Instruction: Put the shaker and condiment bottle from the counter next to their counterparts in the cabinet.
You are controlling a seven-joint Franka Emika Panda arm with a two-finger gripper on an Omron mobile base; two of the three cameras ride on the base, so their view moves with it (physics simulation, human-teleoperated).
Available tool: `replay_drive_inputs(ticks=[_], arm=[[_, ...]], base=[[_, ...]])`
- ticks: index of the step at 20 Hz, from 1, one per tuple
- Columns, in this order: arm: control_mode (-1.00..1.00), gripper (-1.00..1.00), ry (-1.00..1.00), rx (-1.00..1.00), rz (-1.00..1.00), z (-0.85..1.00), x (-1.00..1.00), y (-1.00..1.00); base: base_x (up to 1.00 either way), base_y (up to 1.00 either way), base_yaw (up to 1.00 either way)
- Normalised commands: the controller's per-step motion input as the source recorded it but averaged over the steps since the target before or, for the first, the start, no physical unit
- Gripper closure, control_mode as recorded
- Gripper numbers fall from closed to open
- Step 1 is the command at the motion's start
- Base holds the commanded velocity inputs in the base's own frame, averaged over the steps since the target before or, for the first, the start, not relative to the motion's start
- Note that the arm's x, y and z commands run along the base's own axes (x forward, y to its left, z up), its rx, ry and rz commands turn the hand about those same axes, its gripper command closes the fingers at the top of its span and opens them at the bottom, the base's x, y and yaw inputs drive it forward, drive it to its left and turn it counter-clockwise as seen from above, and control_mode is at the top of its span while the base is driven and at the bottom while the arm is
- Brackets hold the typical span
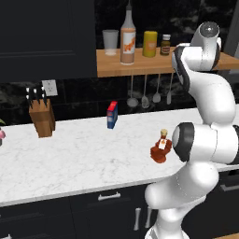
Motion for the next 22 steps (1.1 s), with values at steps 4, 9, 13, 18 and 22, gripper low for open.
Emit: replay_drive_inputs(ticks=[4, 9, 13, 18, 22], arm=[[-1.0, 1.0, 0.05, 0.14, -0.08, -0.02, 0.22, -0.41], [-1.0, 1.0, 0.0, 0.19, -0.04, -0.04, 0.08, -0.43], [-1.0, 1.0, 0.0, 0.07, 0.0, -0.22, 0.0, -0.08], [-1.0, 1.0, -0.05, 0.0, 0.0, -0.34, -0.17, 0.12], [-1.0, 1.0, -0.1, -0.01, 0.0, -0.28, -0.36, 0.38]], base=[[0.0, 0.0, 0.0], [0.0, 0.0, 0.0], [0.0, 0.0, 0.0], [0.0, 0.0, 0.0], [0.0, 0.0, 0.0]])
